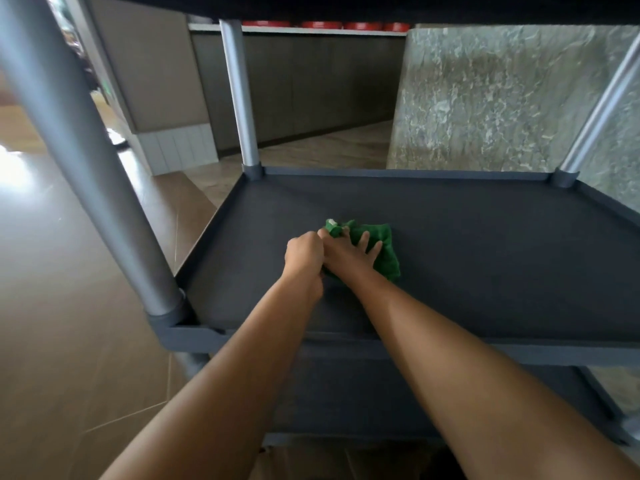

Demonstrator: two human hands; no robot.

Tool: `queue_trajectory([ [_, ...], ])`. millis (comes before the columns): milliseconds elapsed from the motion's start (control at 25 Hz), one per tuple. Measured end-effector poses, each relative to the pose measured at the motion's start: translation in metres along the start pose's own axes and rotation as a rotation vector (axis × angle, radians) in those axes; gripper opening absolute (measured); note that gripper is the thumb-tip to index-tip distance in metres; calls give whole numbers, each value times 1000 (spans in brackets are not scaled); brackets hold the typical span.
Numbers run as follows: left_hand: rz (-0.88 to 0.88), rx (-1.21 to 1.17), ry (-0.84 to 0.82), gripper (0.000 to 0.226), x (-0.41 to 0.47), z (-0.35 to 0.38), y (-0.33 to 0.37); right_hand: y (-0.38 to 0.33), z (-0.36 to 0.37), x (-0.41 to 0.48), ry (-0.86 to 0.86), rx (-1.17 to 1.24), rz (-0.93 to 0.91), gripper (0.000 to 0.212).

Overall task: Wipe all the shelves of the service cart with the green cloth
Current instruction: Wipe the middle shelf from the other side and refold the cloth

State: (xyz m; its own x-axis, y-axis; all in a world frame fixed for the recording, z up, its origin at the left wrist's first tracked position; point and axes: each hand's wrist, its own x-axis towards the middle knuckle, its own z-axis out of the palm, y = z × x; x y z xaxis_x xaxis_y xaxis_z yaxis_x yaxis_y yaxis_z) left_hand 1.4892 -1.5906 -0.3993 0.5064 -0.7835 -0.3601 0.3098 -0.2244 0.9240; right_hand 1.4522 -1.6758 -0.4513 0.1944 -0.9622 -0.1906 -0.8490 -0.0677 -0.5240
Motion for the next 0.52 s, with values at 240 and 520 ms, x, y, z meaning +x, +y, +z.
queue_trajectory([
  [240, -36, -159, 155, 25, 3, -40, 14, -53, 26, -9, -76, -23, -83, 71],
  [520, -77, -315, 183, 16, -2, -68, 21, -81, 41, -15, -148, 56, -166, 67],
])
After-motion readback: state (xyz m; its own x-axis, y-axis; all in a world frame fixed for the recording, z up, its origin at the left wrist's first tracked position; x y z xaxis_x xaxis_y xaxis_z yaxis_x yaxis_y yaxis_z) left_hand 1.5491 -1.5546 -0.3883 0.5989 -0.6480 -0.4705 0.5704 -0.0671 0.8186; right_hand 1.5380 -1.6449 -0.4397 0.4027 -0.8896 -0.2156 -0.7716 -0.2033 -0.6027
